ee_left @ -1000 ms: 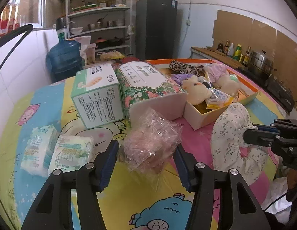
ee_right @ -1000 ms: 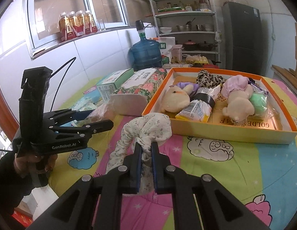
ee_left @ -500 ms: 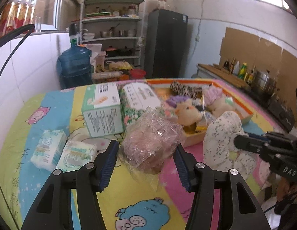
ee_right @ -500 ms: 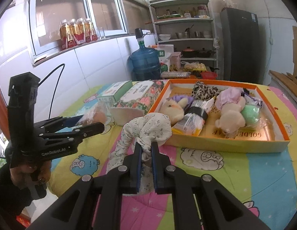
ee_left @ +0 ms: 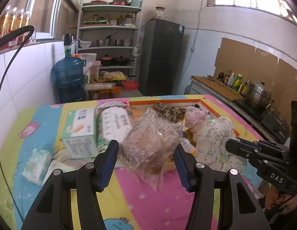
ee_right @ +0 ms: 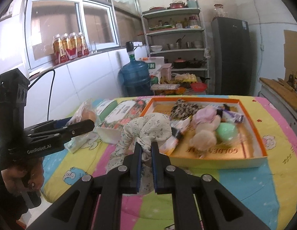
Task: Organize soft objects
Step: 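Carry the floral cloth and plastic bag with both grippers over the orange box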
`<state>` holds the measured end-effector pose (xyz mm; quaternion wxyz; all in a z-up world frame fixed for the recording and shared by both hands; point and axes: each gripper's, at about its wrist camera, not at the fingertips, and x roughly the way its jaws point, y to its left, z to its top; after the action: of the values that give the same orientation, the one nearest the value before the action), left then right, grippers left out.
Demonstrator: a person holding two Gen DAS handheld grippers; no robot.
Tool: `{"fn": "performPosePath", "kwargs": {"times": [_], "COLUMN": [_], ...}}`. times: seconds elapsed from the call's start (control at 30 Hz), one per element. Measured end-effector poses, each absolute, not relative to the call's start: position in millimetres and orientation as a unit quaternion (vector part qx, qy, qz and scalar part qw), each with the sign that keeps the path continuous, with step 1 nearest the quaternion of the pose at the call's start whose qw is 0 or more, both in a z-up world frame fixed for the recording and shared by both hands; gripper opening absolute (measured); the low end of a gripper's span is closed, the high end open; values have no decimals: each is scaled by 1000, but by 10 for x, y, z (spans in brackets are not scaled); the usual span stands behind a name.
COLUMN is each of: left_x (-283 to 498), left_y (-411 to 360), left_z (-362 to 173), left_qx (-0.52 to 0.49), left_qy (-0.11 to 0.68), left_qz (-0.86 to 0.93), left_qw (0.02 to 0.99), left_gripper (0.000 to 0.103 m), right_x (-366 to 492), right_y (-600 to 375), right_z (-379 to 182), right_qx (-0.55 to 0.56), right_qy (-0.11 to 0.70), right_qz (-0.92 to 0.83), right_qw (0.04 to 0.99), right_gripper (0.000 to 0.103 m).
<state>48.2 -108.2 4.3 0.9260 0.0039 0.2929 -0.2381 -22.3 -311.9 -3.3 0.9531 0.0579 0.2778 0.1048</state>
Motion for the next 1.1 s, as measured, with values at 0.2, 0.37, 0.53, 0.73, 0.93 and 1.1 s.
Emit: {"fn": "performPosePath", "kwargs": {"times": [0.2,0.37,0.53,0.73,0.93,1.1], "left_x": [580,705,836,1046,1261,1475], "left_y": [-1328,-1539,-1770,-2045,-2265,-2391], "left_z": [136,188,189,153,57,-23], "left_qx": [1,1,1,1,0,-5], "left_qy": [291,290,293,301,317,329], "left_qz": [-245,-246,-246,-242,-233,-222], "left_qw": [925,925,924,922,919,918], "left_gripper": [59,59,59,59,59,59], "right_x": [-208,-168,-107,22,222,435], "right_y": [-3386,-3617,-3885,-4157,-4397,-4560], "right_z": [60,83,91,106,102,104], "right_qx": [66,76,87,95,100,106], "right_qy": [263,256,251,247,244,244], "right_qz": [89,76,64,55,53,57], "right_qw": [958,961,962,963,963,962], "right_gripper": [10,10,10,10,10,10]}}
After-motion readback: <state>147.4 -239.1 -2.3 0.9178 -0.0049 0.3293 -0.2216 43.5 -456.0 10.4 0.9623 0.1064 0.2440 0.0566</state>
